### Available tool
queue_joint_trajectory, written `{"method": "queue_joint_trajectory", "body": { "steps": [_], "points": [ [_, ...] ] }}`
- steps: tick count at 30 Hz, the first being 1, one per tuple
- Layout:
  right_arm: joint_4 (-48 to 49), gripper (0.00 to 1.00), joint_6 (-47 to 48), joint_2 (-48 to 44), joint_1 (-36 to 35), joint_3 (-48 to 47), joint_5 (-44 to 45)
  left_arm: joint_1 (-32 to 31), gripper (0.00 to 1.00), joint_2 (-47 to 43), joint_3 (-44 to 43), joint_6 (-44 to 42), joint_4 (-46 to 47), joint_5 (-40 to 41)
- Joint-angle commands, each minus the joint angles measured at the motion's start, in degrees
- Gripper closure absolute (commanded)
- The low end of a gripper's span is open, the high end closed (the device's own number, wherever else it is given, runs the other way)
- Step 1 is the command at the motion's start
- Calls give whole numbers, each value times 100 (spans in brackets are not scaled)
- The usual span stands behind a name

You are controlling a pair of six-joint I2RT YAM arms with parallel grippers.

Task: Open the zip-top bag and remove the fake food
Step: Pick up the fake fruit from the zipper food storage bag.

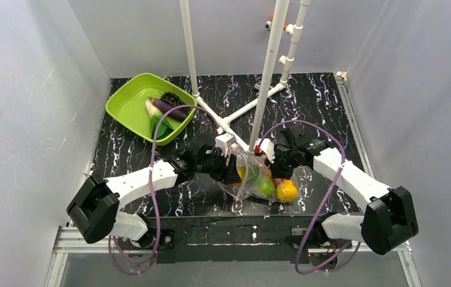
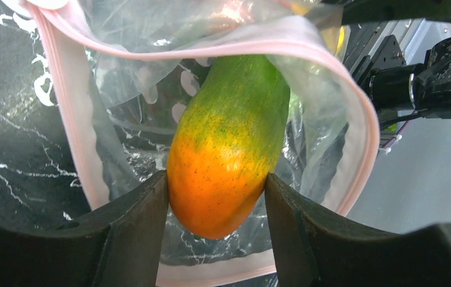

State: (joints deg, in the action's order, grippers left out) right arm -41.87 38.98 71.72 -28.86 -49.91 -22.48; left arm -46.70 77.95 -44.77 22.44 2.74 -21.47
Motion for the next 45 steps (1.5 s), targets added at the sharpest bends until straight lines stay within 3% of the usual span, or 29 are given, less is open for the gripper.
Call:
{"method": "queue_joint_trajectory", "body": {
  "steps": [1,29,45],
  "points": [
    [105,99,-13,-257,117,43,16,60,100,-384,-31,-172,-634,88],
    [38,99,103,-554,609,208,-673,108,100,-1503,-413,-602,-2187,125],
    [126,99,100,-609,688,298,-799,384,100,-1968,-799,-778,-2765,675]
  ]
}}
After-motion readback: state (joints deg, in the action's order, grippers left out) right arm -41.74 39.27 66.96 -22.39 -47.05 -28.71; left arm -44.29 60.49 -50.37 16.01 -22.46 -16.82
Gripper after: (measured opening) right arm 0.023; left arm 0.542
